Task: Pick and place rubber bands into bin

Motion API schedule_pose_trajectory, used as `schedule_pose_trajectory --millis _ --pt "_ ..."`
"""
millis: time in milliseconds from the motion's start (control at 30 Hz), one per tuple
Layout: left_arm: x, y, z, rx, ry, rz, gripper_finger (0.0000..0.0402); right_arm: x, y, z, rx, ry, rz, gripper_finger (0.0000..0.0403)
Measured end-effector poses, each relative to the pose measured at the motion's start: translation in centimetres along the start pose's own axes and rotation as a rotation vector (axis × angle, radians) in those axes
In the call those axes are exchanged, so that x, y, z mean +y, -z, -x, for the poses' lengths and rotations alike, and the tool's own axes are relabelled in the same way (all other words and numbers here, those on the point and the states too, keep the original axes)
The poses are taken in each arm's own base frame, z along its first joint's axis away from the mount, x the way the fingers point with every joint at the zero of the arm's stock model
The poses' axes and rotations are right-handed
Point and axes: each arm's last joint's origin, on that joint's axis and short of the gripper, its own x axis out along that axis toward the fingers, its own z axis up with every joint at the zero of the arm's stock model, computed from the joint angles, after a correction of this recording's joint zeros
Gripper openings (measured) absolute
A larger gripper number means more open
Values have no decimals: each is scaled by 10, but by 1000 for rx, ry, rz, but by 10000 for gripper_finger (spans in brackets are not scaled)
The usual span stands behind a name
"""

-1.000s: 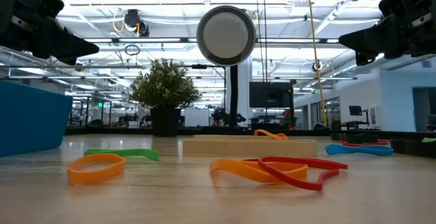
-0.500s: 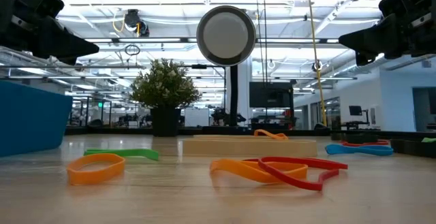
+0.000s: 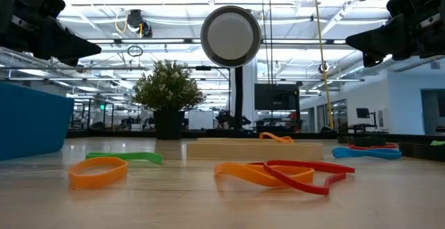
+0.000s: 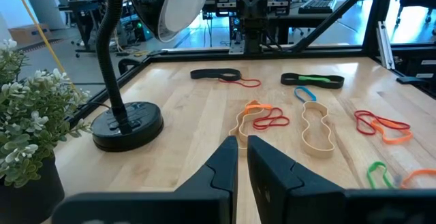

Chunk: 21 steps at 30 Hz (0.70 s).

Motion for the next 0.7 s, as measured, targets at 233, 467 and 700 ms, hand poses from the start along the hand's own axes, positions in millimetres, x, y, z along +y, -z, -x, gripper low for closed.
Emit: schedule_pose_trajectory --millis 233,467,700 --pt "1 0 0 1 -19 -118 42 0 0 0 0 0 0 4" --pt "1 0 0 4 -30 -166 42 0 0 0 0 0 0 4" --pt "1 -8 0 -85 -19 2 42 0 0 0 0 0 0 4"
